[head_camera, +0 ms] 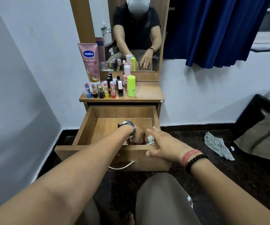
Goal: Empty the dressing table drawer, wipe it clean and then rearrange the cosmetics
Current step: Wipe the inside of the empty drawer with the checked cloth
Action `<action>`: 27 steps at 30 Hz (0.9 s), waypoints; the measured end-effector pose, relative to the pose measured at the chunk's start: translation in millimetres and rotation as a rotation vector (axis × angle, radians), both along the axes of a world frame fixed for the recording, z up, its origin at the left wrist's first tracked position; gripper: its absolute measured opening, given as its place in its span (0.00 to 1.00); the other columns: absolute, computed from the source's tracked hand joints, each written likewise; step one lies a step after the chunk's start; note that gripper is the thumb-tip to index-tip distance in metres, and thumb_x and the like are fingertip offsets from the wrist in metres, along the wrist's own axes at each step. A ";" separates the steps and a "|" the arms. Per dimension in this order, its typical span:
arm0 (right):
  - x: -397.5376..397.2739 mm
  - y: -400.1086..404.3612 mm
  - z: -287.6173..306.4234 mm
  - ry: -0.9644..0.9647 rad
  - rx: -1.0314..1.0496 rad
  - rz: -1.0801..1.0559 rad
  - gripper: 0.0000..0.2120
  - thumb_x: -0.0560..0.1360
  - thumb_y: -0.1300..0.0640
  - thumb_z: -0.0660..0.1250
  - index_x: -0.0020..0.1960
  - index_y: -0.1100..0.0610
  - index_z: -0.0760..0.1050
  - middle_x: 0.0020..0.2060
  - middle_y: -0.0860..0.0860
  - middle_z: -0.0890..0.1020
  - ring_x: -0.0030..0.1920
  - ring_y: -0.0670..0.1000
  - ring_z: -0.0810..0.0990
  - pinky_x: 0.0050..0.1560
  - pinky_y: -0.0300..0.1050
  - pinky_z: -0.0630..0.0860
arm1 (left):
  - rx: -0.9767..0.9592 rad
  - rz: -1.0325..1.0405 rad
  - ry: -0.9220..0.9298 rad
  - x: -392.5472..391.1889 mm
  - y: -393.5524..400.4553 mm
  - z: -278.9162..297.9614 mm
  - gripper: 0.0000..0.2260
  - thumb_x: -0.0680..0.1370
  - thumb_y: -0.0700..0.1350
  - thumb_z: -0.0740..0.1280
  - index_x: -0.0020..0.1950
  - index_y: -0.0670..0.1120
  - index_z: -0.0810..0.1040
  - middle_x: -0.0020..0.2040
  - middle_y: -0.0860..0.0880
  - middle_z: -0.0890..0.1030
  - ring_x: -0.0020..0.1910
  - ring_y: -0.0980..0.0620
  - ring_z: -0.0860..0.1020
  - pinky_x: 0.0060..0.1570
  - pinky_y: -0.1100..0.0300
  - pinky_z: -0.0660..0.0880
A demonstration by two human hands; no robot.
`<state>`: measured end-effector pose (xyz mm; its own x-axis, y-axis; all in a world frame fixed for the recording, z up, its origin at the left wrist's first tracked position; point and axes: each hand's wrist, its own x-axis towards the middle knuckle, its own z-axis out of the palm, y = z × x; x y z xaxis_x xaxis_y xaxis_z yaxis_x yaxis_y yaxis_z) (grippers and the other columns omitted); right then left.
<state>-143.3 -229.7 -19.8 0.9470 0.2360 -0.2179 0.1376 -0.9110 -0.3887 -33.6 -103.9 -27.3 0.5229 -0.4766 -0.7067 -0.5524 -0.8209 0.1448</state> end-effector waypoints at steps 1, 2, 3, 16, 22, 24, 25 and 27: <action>-0.3 -0.9 -0.1 -0.001 0.016 -0.019 0.46 0.73 0.44 0.71 0.79 0.53 0.46 0.79 0.55 0.47 0.78 0.52 0.48 0.77 0.46 0.50 | -0.001 0.014 0.059 2.0 0.4 -0.1 0.16 0.76 0.32 0.55 0.52 0.49 0.76 0.36 0.52 0.75 0.33 0.53 0.71 0.34 0.62 0.70; -0.1 -1.4 -0.5 -0.001 0.029 -0.042 0.48 0.72 0.44 0.72 0.80 0.53 0.44 0.79 0.55 0.46 0.78 0.52 0.47 0.77 0.47 0.50 | -0.014 0.040 0.126 3.8 1.9 -0.4 0.16 0.76 0.31 0.53 0.53 0.47 0.75 0.37 0.50 0.74 0.35 0.52 0.71 0.36 0.60 0.70; 0.3 -2.1 -1.0 0.000 0.040 -0.066 0.51 0.71 0.44 0.72 0.80 0.53 0.43 0.79 0.55 0.45 0.78 0.52 0.46 0.77 0.48 0.50 | -0.029 0.063 0.179 5.0 3.7 -0.2 0.17 0.76 0.30 0.52 0.52 0.45 0.75 0.38 0.49 0.74 0.36 0.51 0.71 0.37 0.59 0.70; 9.4 -5.3 2.1 0.079 0.440 -0.371 0.49 0.73 0.38 0.66 0.79 0.53 0.39 0.79 0.51 0.50 0.76 0.53 0.58 0.69 0.44 0.60 | -0.479 0.445 0.442 10.7 25.6 -1.6 0.17 0.79 0.34 0.61 0.66 0.48 0.72 0.43 0.53 0.78 0.36 0.58 0.71 0.46 0.60 0.72; 10.7 -8.4 -1.1 0.086 0.490 -0.408 0.44 0.76 0.37 0.62 0.80 0.54 0.42 0.78 0.50 0.54 0.75 0.53 0.61 0.66 0.44 0.61 | -0.821 0.769 0.615 15.5 29.7 7.0 0.10 0.81 0.41 0.56 0.62 0.46 0.71 0.50 0.47 0.79 0.43 0.53 0.78 0.44 0.59 0.75; 11.1 -7.6 -2.0 0.085 0.480 -0.398 0.43 0.76 0.37 0.61 0.80 0.54 0.42 0.78 0.50 0.53 0.76 0.53 0.59 0.69 0.44 0.59 | -0.930 0.882 0.633 17.4 28.6 5.0 0.10 0.79 0.45 0.59 0.58 0.47 0.74 0.51 0.47 0.80 0.44 0.52 0.78 0.46 0.58 0.74; 11.1 -6.7 -1.7 0.083 0.477 -0.393 0.43 0.77 0.38 0.61 0.80 0.55 0.42 0.79 0.50 0.52 0.76 0.52 0.58 0.70 0.44 0.58 | -0.952 0.907 0.595 17.2 26.0 2.4 0.09 0.78 0.47 0.62 0.57 0.47 0.75 0.52 0.47 0.81 0.45 0.52 0.79 0.47 0.57 0.75; 10.7 -4.9 -0.8 0.081 0.473 -0.386 0.42 0.77 0.38 0.60 0.80 0.55 0.42 0.78 0.50 0.52 0.76 0.53 0.57 0.70 0.44 0.58 | -0.921 0.901 0.452 15.1 18.3 -4.7 0.14 0.75 0.50 0.69 0.57 0.45 0.77 0.54 0.44 0.82 0.49 0.47 0.80 0.53 0.52 0.76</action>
<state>-132.7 -234.5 -20.6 0.9683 -0.0315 -0.2479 -0.2142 -0.6154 -0.7586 -18.5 -85.6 -32.0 0.7101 -0.4832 -0.5122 0.3594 -0.3769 0.8537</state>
